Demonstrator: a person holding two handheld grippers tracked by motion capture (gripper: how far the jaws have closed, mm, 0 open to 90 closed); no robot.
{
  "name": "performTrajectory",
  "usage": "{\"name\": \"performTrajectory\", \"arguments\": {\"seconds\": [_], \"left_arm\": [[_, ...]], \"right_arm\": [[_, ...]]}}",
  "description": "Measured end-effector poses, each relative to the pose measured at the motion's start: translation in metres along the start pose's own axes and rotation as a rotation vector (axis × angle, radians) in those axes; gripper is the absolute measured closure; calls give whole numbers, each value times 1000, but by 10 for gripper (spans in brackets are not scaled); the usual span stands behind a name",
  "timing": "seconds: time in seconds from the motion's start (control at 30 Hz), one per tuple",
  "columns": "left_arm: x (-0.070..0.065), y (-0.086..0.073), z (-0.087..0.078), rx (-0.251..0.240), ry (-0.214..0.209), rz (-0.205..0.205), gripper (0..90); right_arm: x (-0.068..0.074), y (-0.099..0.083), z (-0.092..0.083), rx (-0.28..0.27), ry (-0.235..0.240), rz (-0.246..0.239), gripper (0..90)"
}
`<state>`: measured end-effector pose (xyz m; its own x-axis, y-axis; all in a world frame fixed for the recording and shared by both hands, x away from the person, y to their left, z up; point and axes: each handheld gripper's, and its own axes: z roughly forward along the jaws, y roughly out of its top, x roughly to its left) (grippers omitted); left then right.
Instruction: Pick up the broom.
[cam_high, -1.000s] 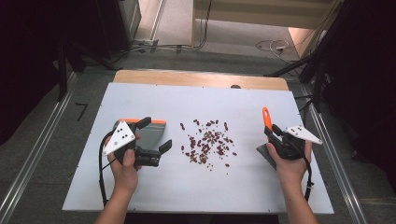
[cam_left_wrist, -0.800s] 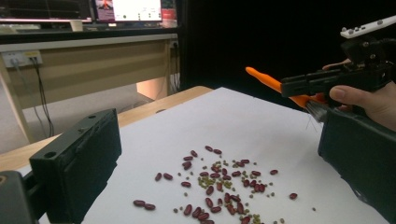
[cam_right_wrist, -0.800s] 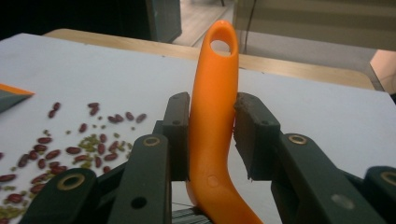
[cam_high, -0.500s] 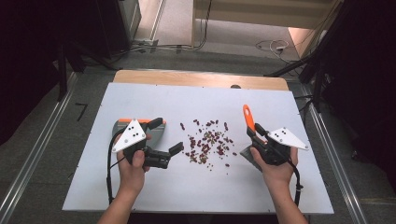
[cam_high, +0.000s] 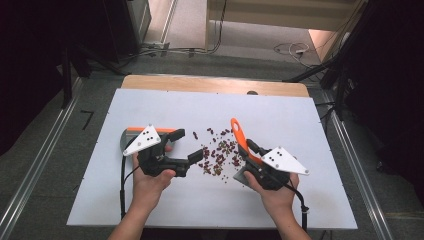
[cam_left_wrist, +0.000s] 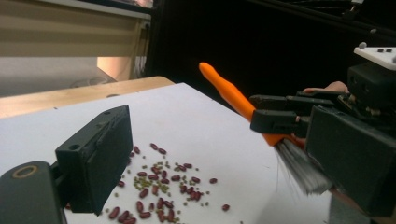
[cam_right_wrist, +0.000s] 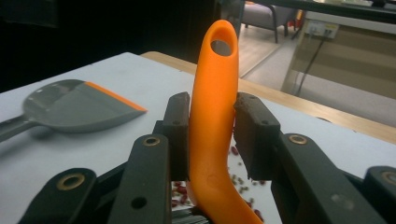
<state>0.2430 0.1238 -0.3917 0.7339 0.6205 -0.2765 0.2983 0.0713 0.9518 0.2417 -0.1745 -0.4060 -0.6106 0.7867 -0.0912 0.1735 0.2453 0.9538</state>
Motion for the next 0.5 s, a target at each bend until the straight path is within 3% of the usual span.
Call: {"name": "performTrajectory", "arguments": {"seconds": [0.23,0.27,0.4,0.5], "left_arm": [[-5,-1,10,24,-80,-65,161],[-6,-2,11,26,-82,-70,183],[-8,-3,16,51,-82,-89,205],[-8,-5,18,49,-82,-126,227]], "right_arm": [[28,3,2,-16,49,-51,652],[35,3,3,-19,64,-61,652],[46,3,3,-23,88,-76,652],[56,4,3,-34,96,-103,652]]}}
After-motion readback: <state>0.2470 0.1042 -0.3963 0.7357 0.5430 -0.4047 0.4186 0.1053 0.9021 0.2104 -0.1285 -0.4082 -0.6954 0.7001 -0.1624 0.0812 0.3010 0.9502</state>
